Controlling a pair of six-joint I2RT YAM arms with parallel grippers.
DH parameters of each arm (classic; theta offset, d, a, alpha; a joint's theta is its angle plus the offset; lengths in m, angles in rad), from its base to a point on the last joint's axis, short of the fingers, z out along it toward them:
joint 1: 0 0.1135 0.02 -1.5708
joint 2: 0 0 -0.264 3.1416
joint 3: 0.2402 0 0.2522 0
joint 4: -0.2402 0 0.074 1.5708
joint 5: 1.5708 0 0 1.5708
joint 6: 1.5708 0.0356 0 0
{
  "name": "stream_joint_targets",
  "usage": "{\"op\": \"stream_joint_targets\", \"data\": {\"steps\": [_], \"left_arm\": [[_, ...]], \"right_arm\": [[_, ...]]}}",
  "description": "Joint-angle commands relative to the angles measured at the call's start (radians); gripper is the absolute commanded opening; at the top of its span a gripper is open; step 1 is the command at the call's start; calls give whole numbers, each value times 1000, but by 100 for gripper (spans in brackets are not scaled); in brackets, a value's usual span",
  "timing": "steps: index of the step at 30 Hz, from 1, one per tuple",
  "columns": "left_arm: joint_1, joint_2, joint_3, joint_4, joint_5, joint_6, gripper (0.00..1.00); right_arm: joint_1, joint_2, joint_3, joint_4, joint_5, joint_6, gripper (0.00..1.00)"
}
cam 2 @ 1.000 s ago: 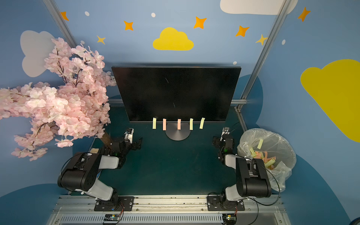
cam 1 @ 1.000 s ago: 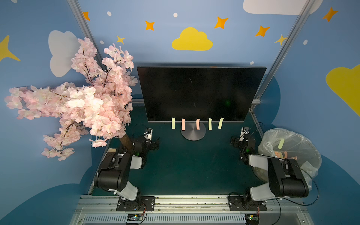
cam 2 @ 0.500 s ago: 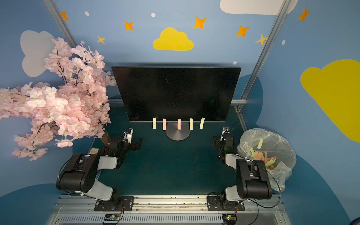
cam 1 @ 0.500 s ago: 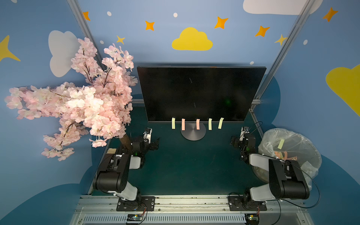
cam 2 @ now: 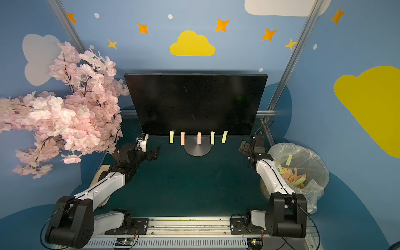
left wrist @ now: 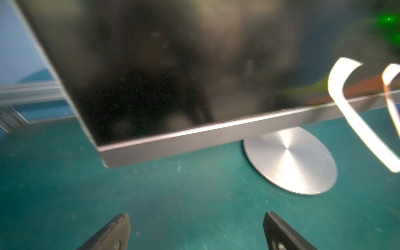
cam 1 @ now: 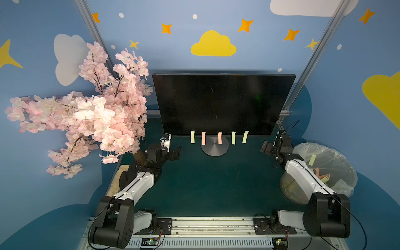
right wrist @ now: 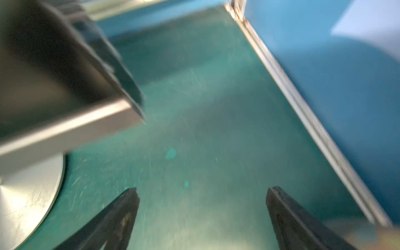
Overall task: Remove the sticky note from the monitor
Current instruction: Move the trash bin to the center of the board.
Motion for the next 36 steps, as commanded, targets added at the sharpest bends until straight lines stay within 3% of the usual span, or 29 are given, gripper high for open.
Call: {"op": "stream_joint_targets", "data": {"steps": [1, 4, 14, 19, 26, 31, 36], "left_arm": [[-40, -52, 52, -221, -48, -67, 100], [-87, -101, 83, -333, -88, -113, 100], [-155, -283, 81, -516, -135, -267, 100], [-171, -320, 61, -537, -145, -305, 100], [-176, -326, 65, -547, -144, -337, 100], [-176, -325, 67, -546, -134, -358, 100], [-176, -307, 72, -531, -121, -357, 100]], "right_arm": [[-8, -50, 40, -205, -45, 117, 98], [-5, -85, 66, -302, -142, 96, 97], [70, -309, 164, -604, -212, 114, 88], [118, -391, 251, -665, -175, 159, 86], [128, -348, 530, -808, -63, 147, 83], [85, -282, 680, -927, 118, 111, 82], [-22, -223, 711, -1004, 146, 81, 82]]}}
